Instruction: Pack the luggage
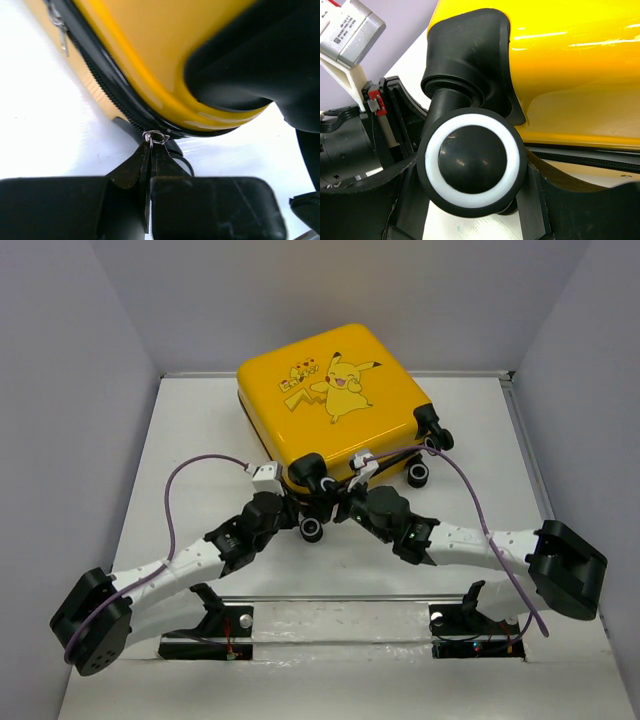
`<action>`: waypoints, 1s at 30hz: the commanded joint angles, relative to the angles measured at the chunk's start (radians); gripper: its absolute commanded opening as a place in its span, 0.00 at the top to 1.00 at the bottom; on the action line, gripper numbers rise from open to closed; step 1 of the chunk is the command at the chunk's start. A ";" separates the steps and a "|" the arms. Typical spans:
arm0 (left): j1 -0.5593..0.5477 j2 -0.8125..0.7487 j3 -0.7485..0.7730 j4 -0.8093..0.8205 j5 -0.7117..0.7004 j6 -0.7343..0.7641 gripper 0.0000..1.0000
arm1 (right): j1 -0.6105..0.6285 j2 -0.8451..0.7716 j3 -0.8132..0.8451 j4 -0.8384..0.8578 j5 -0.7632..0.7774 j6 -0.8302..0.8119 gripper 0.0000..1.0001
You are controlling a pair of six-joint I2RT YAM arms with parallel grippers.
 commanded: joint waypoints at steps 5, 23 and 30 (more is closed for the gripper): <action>0.110 -0.119 0.012 -0.047 -0.268 0.002 0.94 | -0.007 -0.070 -0.075 -0.073 0.067 0.010 0.93; 0.511 -0.133 0.187 -0.073 -0.062 -0.091 0.68 | 0.007 -0.192 -0.132 -0.176 -0.001 0.010 0.93; 0.513 -0.447 0.367 -0.305 -0.108 0.048 0.01 | 0.114 -0.216 -0.012 -0.312 0.054 -0.044 0.88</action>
